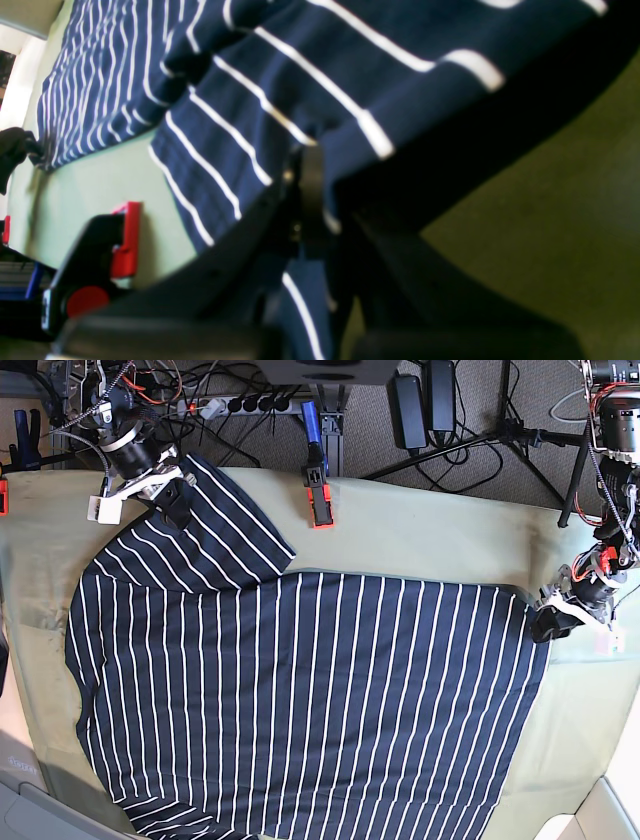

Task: Fold the T-shirt properly
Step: 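Lower the left gripper and grasp the shirt's side edge, then lift and pull the shirt with both grippers toward the table edge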

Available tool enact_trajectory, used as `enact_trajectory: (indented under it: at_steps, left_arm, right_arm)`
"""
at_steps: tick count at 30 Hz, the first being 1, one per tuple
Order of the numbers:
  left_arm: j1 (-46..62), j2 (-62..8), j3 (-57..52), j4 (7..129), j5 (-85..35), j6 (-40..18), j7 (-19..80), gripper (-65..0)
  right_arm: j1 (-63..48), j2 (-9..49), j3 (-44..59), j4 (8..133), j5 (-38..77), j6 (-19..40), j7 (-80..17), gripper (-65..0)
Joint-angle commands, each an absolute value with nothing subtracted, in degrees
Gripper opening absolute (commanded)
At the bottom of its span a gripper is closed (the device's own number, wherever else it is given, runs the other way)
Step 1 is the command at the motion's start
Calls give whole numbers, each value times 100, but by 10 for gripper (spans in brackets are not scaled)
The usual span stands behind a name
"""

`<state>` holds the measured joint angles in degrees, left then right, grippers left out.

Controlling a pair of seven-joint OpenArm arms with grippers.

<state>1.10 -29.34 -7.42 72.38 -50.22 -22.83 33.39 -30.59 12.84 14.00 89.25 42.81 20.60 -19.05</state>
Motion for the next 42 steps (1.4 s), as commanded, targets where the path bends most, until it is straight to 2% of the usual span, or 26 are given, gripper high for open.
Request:
enact_trajectory:
  at_steps: [1, 6, 14, 18, 25, 28, 33, 37, 42]
  left_arm:
    - [19, -3033, -784, 7310, -5019, -2165, 3221, -357]
    - [19, -2950, -781, 7310, -4700, -1809, 3212, -358]
    - [19, -2764, -694, 7310, -4469, -1747, 3192, -374]
    - [16, -2759, -589, 7310, -4375, -1747, 3192, -498]
    - [19, -2766, -589, 7310, -4237, -1750, 3192, -642]
    - [19, -2801, -591, 7310, -4235, -1791, 3188, -650]
    - [19, -2877, -593, 7310, -4235, -2755, 2952, -650]
    - [19, -2875, -591, 7312, -4171, -3135, 2980, -650]
    - [16, -2875, -679, 7312, -4244, -3948, 2982, -650]
  right_arm:
    - [-3083, 1317, 1396, 8925, 4091, 2272, -2080, -650]
    - [-3083, 1319, 1396, 8925, 4091, 2272, -2080, -650]
    - [-3083, 1317, 1396, 8925, 4093, 2272, -2080, -650]
    - [-3083, 1317, 1396, 8925, 4093, 2272, -2080, -650]
    - [-3083, 1317, 1396, 8925, 4093, 2272, -2082, -650]
    - [-3085, 1317, 1396, 8925, 4088, 2276, -2086, -650]
    - [-3085, 1317, 1396, 8925, 3988, 2279, -2169, -650]
    - [-3085, 1317, 1396, 8934, 3988, 2281, -2171, -650]
    - [-3094, 1317, 1396, 9109, 4119, 2307, -2359, -650]
